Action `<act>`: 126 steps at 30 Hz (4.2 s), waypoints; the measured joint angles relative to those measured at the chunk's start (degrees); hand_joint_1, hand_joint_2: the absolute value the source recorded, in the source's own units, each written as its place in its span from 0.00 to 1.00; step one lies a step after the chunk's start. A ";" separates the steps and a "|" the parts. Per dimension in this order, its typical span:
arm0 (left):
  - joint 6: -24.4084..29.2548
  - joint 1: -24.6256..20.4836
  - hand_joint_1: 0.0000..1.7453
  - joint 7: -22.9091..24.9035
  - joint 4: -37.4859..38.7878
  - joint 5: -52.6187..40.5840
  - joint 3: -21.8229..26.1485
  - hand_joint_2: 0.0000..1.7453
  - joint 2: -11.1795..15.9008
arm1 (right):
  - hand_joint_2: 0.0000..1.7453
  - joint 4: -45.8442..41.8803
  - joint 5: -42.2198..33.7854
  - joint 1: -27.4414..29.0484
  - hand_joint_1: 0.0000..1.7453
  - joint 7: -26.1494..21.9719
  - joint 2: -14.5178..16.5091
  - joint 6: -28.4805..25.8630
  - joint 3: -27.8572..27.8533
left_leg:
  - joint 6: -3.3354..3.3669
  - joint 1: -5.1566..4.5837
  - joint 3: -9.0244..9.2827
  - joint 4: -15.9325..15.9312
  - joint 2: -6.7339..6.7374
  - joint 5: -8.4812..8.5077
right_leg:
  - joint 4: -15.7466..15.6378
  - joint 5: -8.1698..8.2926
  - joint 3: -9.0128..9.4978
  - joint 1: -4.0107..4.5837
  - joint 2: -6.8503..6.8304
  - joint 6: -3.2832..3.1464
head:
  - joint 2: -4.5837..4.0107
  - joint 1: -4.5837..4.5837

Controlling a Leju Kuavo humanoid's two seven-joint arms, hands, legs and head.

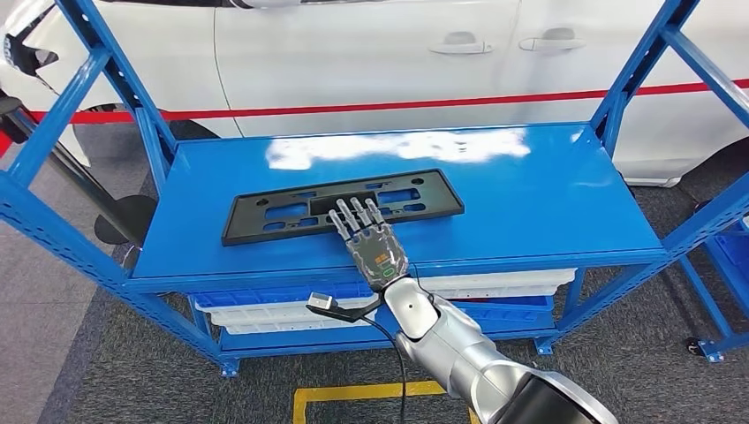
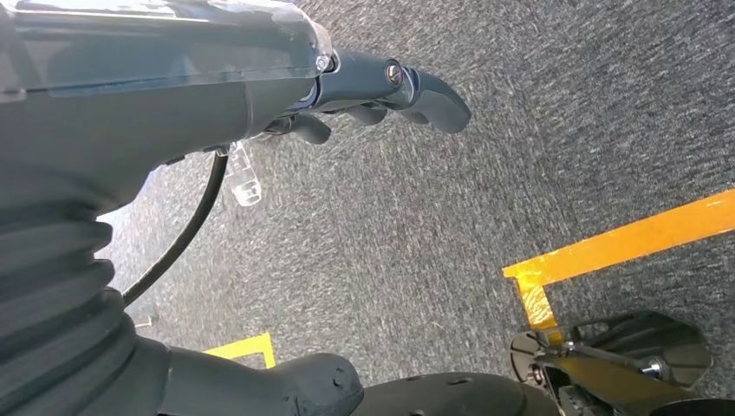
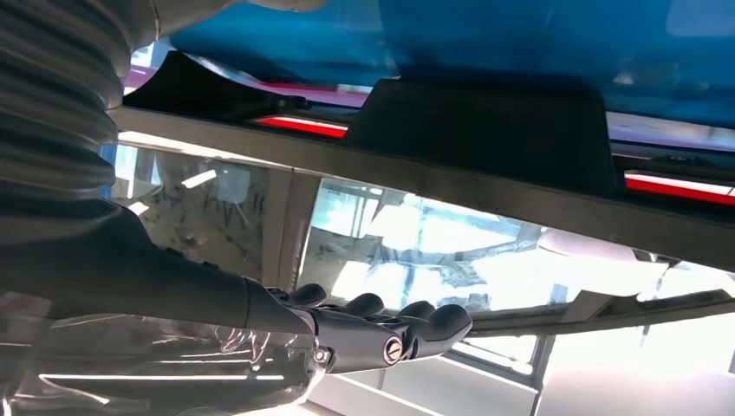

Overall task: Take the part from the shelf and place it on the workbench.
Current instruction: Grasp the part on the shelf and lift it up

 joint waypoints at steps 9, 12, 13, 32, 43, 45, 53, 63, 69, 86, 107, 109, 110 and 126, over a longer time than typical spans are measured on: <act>-0.04 0.08 0.00 0.08 0.00 -0.03 0.01 1.00 -0.08 | 1.00 -0.02 0.00 0.92 0.00 -0.33 0.04 -0.30 -0.74 | 0.93 1.09 1.22 -1.85 0.28 0.98 | 13.90 -3.19 -8.77 -0.57 -0.40 1.56 | 0.00 0.40; -0.04 0.05 0.00 0.08 0.00 -0.04 0.01 1.00 -0.09 | 1.00 -0.03 0.00 0.90 0.00 -0.34 0.04 -0.43 -0.79 | 0.07 1.23 2.23 -1.49 0.16 -0.39 | 4.07 2.78 -4.67 -0.72 -0.59 1.50 | 0.00 0.43; -0.04 0.00 0.00 0.08 0.00 -0.05 0.01 1.00 -0.09 | 1.00 -0.07 0.00 0.82 0.00 -0.34 0.05 -0.45 -0.83 | -0.29 1.19 2.29 -1.35 0.15 -0.80 | 1.83 3.17 -3.60 -0.64 -0.60 1.21 | 0.00 0.41; -0.28 0.10 0.00 0.12 0.07 -0.19 0.04 1.00 0.09 | 1.00 -0.51 -0.01 1.39 0.00 -0.50 0.10 -0.54 -1.70 | -0.48 1.29 -4.49 0.51 0.28 3.77 | 0.08 -0.99 1.31 0.00 -0.20 0.57 | 0.00 -0.27; -0.69 0.08 0.00 0.45 0.07 -0.44 0.12 1.00 -0.19 | 1.00 -0.48 0.01 2.01 0.00 -0.83 0.10 -0.53 -2.15 | 0.75 0.67 -1.83 -0.12 0.11 2.48 | 2.51 0.54 -2.94 0.58 -0.43 -0.12 | 0.00 0.03; -0.82 0.02 0.00 0.44 0.07 -0.31 0.25 1.00 -0.31 | 1.00 -0.46 0.02 1.93 0.00 -0.81 0.11 -0.52 -2.23 | 0.24 0.61 -1.78 0.11 0.06 2.24 | -0.40 0.79 -1.83 0.86 -0.38 -0.81 | 0.00 -0.09; -0.83 -0.12 0.00 0.96 0.07 -0.79 0.42 1.00 -0.24 | 1.00 -0.34 0.00 1.85 0.00 -0.98 0.09 -0.46 -2.68 | -0.01 0.59 -0.63 -0.60 0.19 1.14 | -0.64 0.91 -0.64 0.94 -0.29 -0.79 | 0.00 -0.17; 0.73 -0.11 0.00 1.28 0.07 -1.38 0.45 1.00 -0.26 | 1.00 1.05 -0.80 1.31 0.00 -2.62 0.06 0.13 -5.20 | -0.36 0.60 -0.48 -0.75 0.19 1.18 | -0.59 0.83 -0.51 0.94 -0.29 -0.92 | 0.00 -0.15; 0.98 -0.10 0.00 1.37 0.07 -1.56 0.69 1.00 -0.26 | 1.00 1.16 -0.88 1.40 0.00 -2.98 0.01 -0.29 -6.36 | -0.36 0.58 -0.30 -0.74 0.19 1.18 | -0.61 0.84 -0.32 0.79 -0.29 -0.90 | 0.00 -0.15; 1.29 -0.10 0.00 1.42 0.07 -2.09 0.75 1.00 -0.38 | 1.00 1.14 -0.11 1.15 0.00 -2.75 -0.64 -0.48 -7.32 | -0.34 0.51 -0.26 -0.70 0.19 1.17 | -0.65 0.88 -0.24 0.71 -0.31 -0.84 | 0.00 -0.15; 1.41 -0.11 0.00 1.25 0.07 -2.12 0.75 1.00 -0.40 | 1.00 1.14 -0.03 1.06 0.00 -2.81 -0.85 -0.49 -7.42 | -0.34 0.51 -0.26 -0.70 0.19 1.17 | -0.65 0.88 -0.24 0.71 -0.31 -0.84 | 0.00 -0.15; 1.67 -0.11 0.00 1.18 0.07 -2.32 0.75 1.00 -0.41 | 1.00 1.14 -0.03 1.04 0.00 -2.89 -0.86 -0.42 -7.50 | -0.34 0.51 -0.26 -0.70 0.19 1.17 | -0.65 0.88 -0.24 0.71 -0.31 -0.84 | 0.00 -0.15; 1.81 -0.11 0.00 1.15 0.07 -2.44 0.75 1.00 -0.42 | 1.00 1.14 -0.03 1.01 0.00 -2.91 -0.89 -0.31 -7.54 | -0.34 0.51 -0.26 -0.70 0.19 1.17 | -0.65 0.88 -0.24 0.71 -0.31 -0.84 | 0.00 -0.15; 2.13 -0.11 0.00 1.44 0.07 -3.64 1.19 1.00 -0.97 | 1.00 -2.92 -4.74 3.97 0.00 -9.49 -1.16 -0.54 -10.73 | -0.33 0.52 -0.27 -0.70 0.18 1.14 | -0.65 0.87 -0.25 0.71 -0.31 -0.84 | 0.00 -0.16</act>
